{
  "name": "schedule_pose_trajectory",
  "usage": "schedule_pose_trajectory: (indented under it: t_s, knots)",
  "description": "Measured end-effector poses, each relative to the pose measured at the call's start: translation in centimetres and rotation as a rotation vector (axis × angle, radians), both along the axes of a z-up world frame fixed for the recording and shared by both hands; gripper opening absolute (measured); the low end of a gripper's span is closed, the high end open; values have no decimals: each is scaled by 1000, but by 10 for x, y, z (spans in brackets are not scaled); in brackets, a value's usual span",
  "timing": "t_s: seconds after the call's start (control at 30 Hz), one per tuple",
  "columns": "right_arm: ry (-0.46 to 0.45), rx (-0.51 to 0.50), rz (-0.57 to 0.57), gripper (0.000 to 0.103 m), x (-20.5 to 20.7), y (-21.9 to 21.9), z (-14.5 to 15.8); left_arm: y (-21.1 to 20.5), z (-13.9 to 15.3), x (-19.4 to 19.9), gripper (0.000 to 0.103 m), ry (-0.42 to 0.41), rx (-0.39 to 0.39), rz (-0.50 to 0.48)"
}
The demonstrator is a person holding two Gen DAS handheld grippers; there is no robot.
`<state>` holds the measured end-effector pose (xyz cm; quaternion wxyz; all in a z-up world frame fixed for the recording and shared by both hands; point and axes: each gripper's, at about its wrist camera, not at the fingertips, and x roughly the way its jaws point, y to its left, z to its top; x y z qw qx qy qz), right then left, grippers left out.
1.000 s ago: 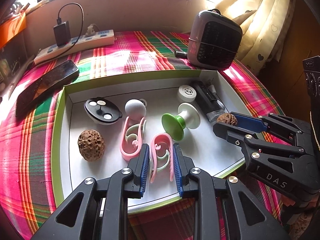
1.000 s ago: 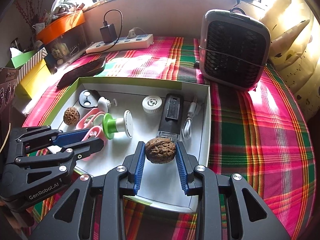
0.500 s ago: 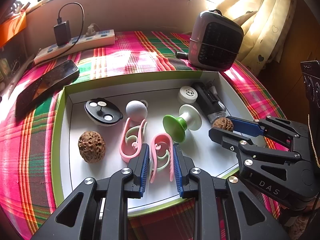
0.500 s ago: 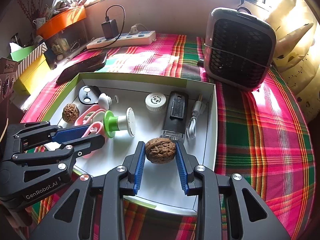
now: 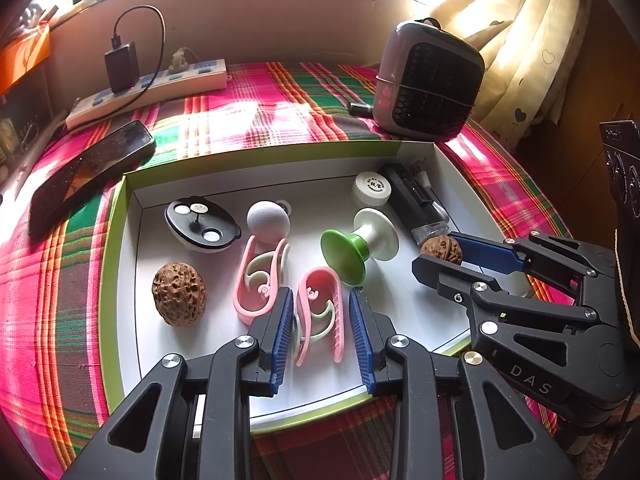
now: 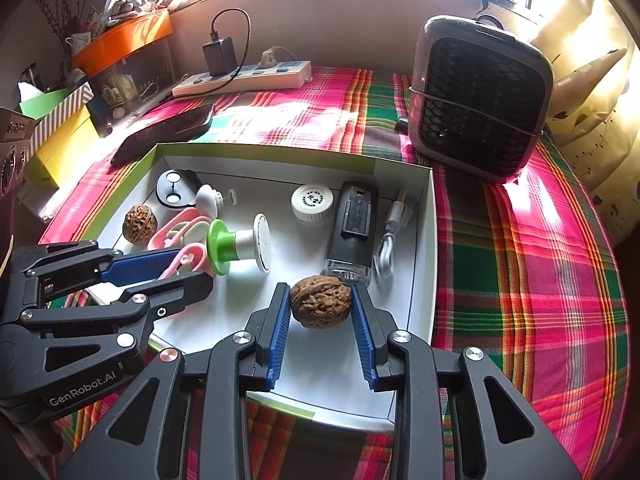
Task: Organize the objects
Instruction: 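Open left tool to release the clip while right tool releases the walnut, then withdraw both open tools from the box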
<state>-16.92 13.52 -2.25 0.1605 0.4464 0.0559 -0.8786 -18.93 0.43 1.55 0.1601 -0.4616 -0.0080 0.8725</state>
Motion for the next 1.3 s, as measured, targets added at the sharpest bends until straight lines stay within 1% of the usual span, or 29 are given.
schedule_pose_trajectory:
  t_s: [0.17, 0.67, 0.7, 0.8, 1.0, 1.23, 1.3]
  knots:
    - [4, -1, -6, 32, 1, 1, 0, 2, 1, 1, 33, 4, -14, 0]
    - [11, -6, -22, 32, 4, 2, 3, -1, 1, 3, 38, 1, -20, 29]
    - [12, -8, -22, 32, 5, 2, 3, -1, 1, 4, 38, 5, -24, 29]
    - [14, -14, -25, 39, 7, 2, 4, -2, 3, 6, 38, 9, -26, 36]
    - [27, -16, -31, 39, 12, 2, 7, -3, 6, 12, 38, 20, -35, 47]
    - [59, -27, -45, 39, 24, 5, 18, -6, 16, 25, 38, 61, -45, 77]
    - [68, -24, -47, 39, 29, 4, 20, -6, 19, 30, 38, 84, -70, 90]
